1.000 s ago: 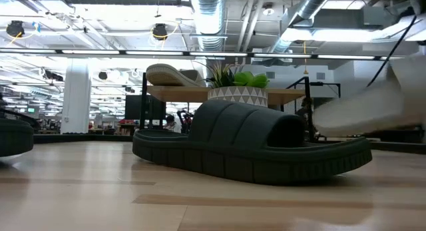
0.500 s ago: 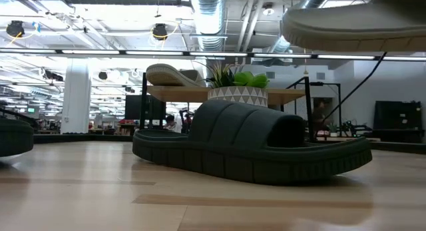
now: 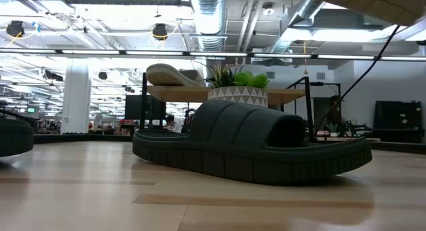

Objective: Pick and place slides into the shelf
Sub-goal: Put the gray slide on the shelf

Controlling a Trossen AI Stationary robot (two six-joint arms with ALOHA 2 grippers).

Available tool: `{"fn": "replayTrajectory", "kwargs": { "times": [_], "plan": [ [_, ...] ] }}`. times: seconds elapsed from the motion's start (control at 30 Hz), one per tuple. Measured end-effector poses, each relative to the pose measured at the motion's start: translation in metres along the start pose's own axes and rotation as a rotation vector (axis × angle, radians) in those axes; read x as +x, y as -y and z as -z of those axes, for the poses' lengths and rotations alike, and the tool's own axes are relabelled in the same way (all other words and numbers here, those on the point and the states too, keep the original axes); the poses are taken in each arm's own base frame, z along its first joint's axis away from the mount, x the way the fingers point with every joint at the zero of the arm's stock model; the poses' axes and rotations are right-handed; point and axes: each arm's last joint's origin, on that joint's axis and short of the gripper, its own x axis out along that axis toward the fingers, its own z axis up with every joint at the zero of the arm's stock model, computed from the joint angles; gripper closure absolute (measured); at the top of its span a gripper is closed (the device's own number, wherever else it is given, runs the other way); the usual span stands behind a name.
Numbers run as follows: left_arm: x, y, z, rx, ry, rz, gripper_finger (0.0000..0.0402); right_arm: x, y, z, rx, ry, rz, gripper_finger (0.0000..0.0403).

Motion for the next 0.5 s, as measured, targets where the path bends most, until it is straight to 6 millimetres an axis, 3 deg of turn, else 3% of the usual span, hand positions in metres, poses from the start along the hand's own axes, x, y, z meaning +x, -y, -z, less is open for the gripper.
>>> {"fn": "replayTrajectory", "kwargs": {
  "times": [0.27,0.5],
  "plan": [
    [0.0,-0.024,-0.029,-0.185,-0.067,0.234,0.0178,-0.009,0.027,-0.018,-0.125,0.03,0.06,0.0402],
    [-0.004,-0.045,-0.054,-0.291,-0.011,0.295,0.0178,-0.011,0.038,-0.018,-0.189,0.032,0.07,0.0402]
  ]
}}
